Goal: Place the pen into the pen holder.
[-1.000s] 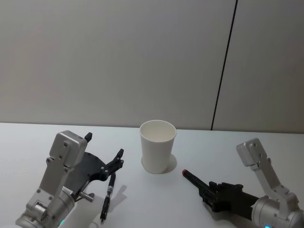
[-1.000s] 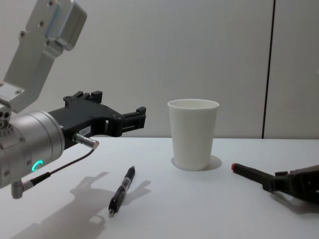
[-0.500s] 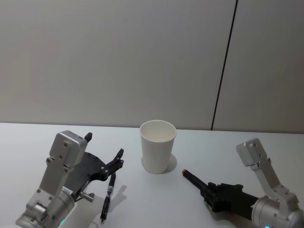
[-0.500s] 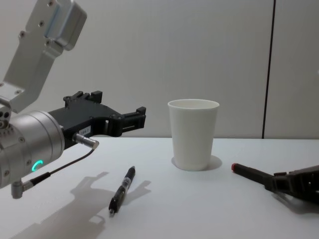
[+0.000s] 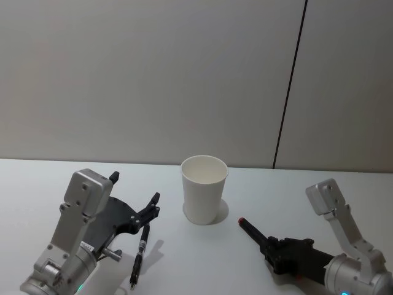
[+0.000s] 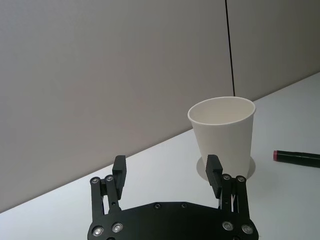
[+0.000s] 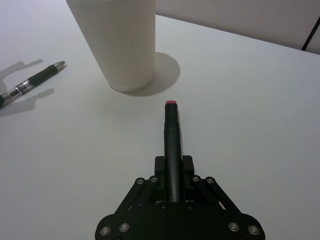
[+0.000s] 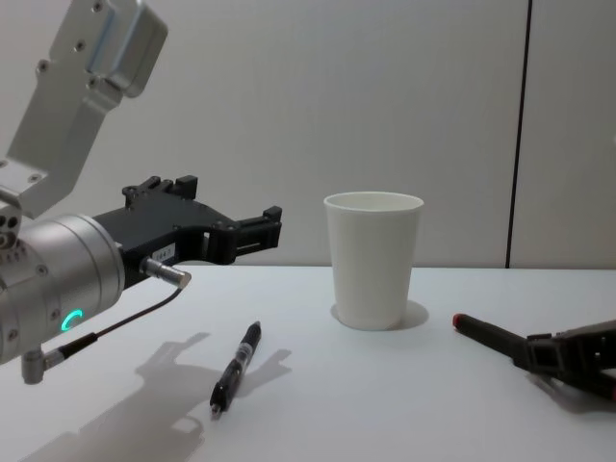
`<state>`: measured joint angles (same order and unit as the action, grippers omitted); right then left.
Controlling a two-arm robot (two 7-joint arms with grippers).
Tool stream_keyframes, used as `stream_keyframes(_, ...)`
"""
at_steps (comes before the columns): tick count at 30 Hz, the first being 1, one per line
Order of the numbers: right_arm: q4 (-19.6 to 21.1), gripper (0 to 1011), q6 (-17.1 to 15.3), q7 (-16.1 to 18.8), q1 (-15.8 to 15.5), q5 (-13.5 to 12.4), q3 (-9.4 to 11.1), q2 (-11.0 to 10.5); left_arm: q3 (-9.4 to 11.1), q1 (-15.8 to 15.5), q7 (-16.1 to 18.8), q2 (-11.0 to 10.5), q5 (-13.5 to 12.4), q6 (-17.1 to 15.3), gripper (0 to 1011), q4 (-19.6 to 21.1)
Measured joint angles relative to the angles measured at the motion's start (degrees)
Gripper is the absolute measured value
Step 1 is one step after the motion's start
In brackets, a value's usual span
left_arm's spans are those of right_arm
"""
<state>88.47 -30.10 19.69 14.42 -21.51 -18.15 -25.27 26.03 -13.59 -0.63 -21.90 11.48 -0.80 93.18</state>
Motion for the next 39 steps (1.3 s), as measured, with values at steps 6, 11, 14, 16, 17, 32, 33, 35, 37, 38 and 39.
stream_keyframes(6,-0.22,197,0.61,-0.58,-0.16,-0.46,0.29,0.39,0.00,0.00,0.00,0.00,0.00,0.00,1001,0.00)
stream_keyframes(11,-0.36,197,1.77,-1.03,-0.41,-1.05,0.93,0.93,0.00,0.00,0.00,0.00,0.00,0.00,1002,0.00)
stream_keyframes(14,-0.40,198,3.25,-1.18,-0.53,-1.73,1.58,1.38,0.00,0.00,0.00,0.00,0.00,0.00,1002,0.00)
stream_keyframes(16,-0.45,197,4.35,-1.22,-0.63,-2.35,2.20,1.81,0.00,0.00,0.00,0.00,0.00,0.00,1002,0.00)
stream_keyframes(17,-0.46,197,4.79,-1.22,-0.65,-2.50,2.38,1.95,0.00,0.00,0.00,0.00,0.00,0.00,1002,0.00)
stream_keyframes(32,-1.65,197,14.84,0.77,0.87,-7.91,6.63,5.38,0.00,0.00,0.00,0.00,0.00,0.00,1002,0.00)
stream_keyframes(33,-1.79,197,15.31,1.03,1.05,-8.22,6.76,5.56,0.00,0.00,0.00,0.00,0.00,0.00,1002,0.00)
stream_keyframes(35,-2.41,197,16.82,1.84,1.84,-9.13,7.21,6.18,0.00,0.00,0.00,0.00,0.00,0.00,1002,0.00)
stream_keyframes(37,-2.88,197,17.88,2.57,2.45,-9.79,7.45,6.56,0.00,0.00,0.00,0.01,0.00,0.00,1002,0.00)
stream_keyframes(38,-3.19,197,18.38,2.94,2.87,-10.09,7.58,6.80,0.00,0.00,0.00,0.00,0.00,0.00,1002,0.00)
stream_keyframes(39,-3.71,197,19.31,3.76,3.56,-10.71,7.71,7.19,0.00,0.00,0.00,0.00,0.00,0.00,1002,0.00)
